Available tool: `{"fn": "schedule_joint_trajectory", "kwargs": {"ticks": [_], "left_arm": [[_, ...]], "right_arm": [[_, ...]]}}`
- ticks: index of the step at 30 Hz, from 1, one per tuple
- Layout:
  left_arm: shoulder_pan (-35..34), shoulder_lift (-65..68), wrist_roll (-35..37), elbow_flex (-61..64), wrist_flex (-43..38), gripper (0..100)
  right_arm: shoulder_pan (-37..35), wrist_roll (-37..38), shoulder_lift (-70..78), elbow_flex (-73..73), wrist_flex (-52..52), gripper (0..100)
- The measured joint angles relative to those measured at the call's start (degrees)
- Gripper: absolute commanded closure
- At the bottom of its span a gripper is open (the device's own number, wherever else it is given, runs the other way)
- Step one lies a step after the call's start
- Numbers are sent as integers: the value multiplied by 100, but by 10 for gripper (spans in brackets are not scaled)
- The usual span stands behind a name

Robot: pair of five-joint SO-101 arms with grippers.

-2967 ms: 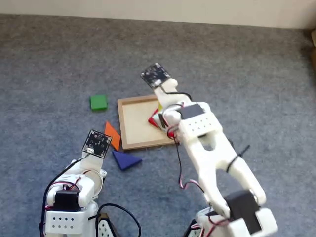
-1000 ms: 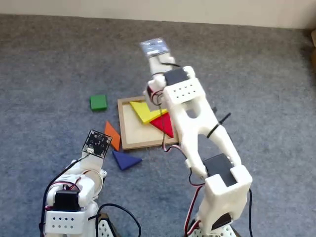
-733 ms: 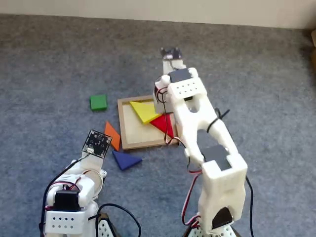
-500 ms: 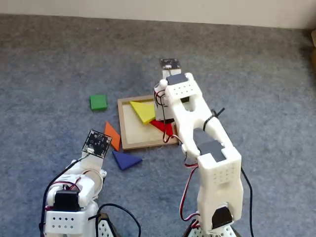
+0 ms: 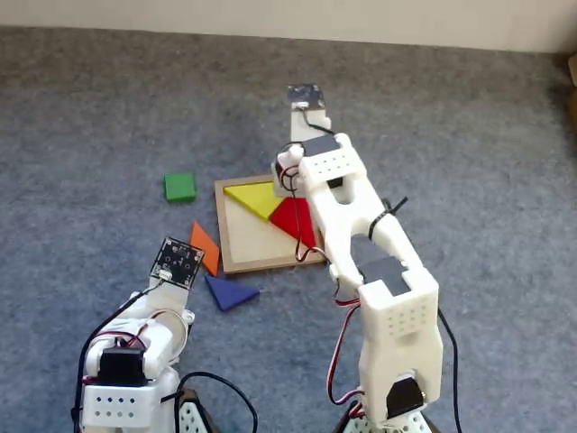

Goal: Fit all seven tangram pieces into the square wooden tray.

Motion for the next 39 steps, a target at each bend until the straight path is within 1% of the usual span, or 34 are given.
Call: {"fn": "schedule_joint_trajectory", "kwargs": {"ticks": [5, 11, 17, 19, 23, 25, 29, 34, 39], "left_arm": [[0, 0, 0, 0, 0, 992], [0, 0, 0, 0, 0, 992], [0, 0, 0, 0, 0, 992], [0, 0, 0, 0, 0, 992], [0, 0, 0, 0, 0, 992], [0, 0, 0, 0, 0, 992], [0, 0, 0, 0, 0, 992], [0, 0, 0, 0, 0, 992], [0, 0, 0, 0, 0, 992]], "right_arm": [[-70, 0, 0, 0, -44, 991], [-70, 0, 9, -105, 1011, 991], [70, 0, -334, -334, 1714, 983], [185, 0, -510, -343, 1846, 946], [352, 0, -598, -343, 2409, 818], [378, 0, -598, -343, 2716, 807], [378, 0, -598, -114, 2725, 807], [378, 0, -598, 501, 2382, 807], [378, 0, -598, 607, 2321, 807]]}}
